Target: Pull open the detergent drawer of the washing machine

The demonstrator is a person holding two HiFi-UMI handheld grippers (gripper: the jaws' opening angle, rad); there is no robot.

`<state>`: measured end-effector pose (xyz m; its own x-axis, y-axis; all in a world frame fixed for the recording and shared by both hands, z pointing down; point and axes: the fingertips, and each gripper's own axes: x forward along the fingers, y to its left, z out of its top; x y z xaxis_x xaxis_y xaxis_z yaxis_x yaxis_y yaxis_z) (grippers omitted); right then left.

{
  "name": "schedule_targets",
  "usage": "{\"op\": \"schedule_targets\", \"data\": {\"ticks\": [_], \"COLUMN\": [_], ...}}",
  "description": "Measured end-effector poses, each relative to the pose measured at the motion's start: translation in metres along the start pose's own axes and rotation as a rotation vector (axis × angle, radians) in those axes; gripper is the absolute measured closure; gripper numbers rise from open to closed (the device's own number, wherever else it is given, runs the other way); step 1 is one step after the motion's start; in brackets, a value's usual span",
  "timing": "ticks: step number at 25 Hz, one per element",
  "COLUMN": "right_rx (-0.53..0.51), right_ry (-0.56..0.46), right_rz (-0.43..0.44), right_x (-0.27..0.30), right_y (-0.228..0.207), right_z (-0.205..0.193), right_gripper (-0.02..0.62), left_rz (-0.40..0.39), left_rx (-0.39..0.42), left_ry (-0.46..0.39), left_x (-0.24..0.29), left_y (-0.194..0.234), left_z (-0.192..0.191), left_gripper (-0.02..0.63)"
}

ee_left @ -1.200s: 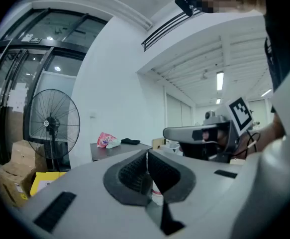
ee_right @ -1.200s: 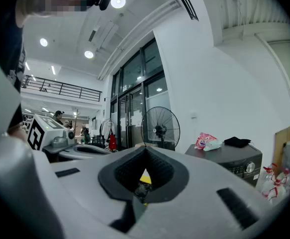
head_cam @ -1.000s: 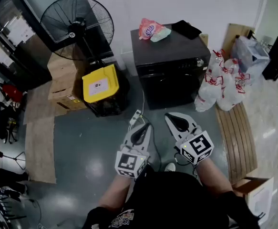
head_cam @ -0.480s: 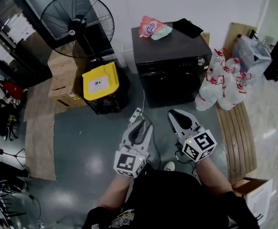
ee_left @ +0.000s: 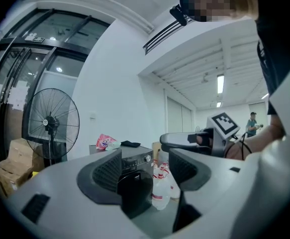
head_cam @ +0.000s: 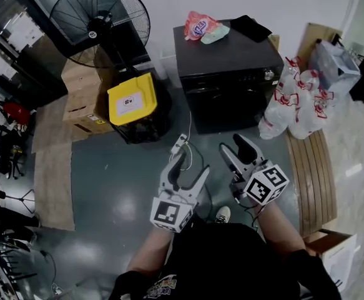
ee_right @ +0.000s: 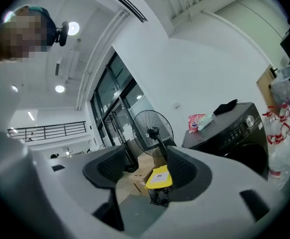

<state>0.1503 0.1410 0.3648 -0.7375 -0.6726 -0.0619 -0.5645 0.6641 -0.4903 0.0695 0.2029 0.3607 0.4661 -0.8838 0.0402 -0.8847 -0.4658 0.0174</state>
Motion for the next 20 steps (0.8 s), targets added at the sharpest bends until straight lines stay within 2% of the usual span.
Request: {"op": "schedule_targets", "data": {"ticks": [7,20], "right_rx": [0.089,0.221], "right_ry": [-0.008,-0.026], "right_rz": [-0.035,-0.166], "right_x": [0.044,0.157], "right_y": [-0.01,-0.041], "right_z": [-0.01,-0.036], "right_gripper": [0.302,0.276], "left_rz": [-0.04,-0.144], "left_rx": [0.006,-0.033], "left_ry": [0.013,0.039], "left_x": [0.006,0.041], "left_y": [0.041,0.16], "left_z": [-0.004,-0.001], "left_gripper": [0.324,0.324]}}
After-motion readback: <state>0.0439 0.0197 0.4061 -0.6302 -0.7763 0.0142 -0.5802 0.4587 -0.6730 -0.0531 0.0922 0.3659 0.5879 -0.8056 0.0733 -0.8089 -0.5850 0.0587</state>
